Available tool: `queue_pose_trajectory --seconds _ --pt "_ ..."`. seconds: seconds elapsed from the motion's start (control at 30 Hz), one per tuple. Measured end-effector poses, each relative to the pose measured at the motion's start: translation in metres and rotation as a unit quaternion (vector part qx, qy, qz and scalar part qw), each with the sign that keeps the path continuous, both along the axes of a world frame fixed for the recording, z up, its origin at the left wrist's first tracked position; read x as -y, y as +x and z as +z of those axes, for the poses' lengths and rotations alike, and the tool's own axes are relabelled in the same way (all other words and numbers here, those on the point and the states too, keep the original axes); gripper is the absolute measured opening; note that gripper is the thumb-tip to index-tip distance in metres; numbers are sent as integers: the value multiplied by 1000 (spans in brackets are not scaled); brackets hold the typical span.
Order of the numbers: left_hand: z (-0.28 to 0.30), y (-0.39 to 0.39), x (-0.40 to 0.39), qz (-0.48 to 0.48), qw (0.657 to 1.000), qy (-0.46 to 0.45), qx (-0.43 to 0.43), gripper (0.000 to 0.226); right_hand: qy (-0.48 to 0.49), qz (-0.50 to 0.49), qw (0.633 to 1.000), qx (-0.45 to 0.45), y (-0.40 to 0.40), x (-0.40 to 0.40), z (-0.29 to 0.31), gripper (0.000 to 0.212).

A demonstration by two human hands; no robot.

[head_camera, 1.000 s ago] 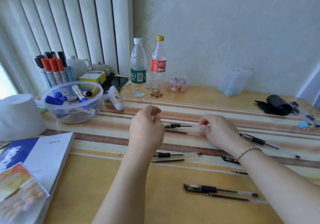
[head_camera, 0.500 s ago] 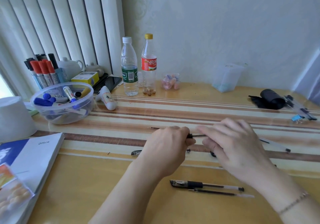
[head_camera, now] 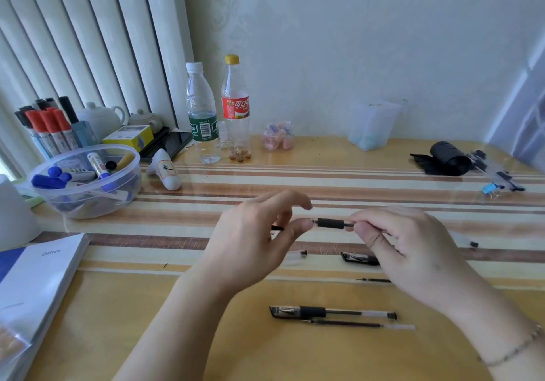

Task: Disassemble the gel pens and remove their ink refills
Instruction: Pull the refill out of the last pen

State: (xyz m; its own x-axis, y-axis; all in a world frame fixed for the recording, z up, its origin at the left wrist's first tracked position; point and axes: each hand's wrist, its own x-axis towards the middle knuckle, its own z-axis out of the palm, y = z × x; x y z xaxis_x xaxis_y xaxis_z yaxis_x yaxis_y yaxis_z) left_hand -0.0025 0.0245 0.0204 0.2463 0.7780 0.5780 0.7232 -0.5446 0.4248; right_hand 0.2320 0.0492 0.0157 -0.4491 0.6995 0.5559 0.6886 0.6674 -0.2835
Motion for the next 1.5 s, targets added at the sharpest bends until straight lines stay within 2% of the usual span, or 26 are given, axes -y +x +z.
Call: queue_pose_trajectory --seconds 0.1,0.2,0.4,0.53,0.63,0.67,0.77,0.97,1.1,1.2,1.27,1.33,1.43,1.47,1.5 --pt "1 3 2 -17 999 16 -35 10 -36 13 999 -23 1 1 -2 37" --pt "-4 5 0 2 997 16 -70 23 -45 10 999 -17 -2 4 -1 37" --pt "-6 5 -1 -27 998 -56 -14 23 55 14 998 -16 -5 6 0 22" --pt "-5 6 -2 -39 995 -95 4 36 146 14 989 -17 -7 3 -4 15" --pt "-4 3 -3 -46 992 -118 25 38 181 24 983 -31 -11 1 -5 10" --pt "-4 2 -3 -40 992 -114 27 37 172 25 984 -38 -11 0 -6 12" --pt "-6 0 -3 -14 996 -87 18 38 102 16 994 -28 -13 -2 -7 34" --pt "-8 -6 -5 2 995 -101 13 39 119 -12 993 -25 -17 3 -4 17" --pt "-7 -6 -5 0 994 -105 -1 37 93 -6 995 -21 -17 3 -4 27" --pt "-6 -6 -4 -9 993 -112 17 39 108 8 993 -41 -15 3 -3 24" --pt "-5 -8 -4 -8 994 -106 21 39 51 25 998 -35 -15 4 -3 32" --pt "-5 -9 -4 -4 995 -104 8 38 38 15 999 -9 -14 2 -6 24" --pt "-5 -9 -5 -2 993 -122 5 35 71 -25 997 14 -17 4 -4 8" --pt "-5 -9 -4 -2 992 -127 8 35 75 -28 997 8 -18 5 -3 6" --pt "-5 -9 -4 -3 991 -131 10 35 64 -35 997 2 -19 8 -1 15"
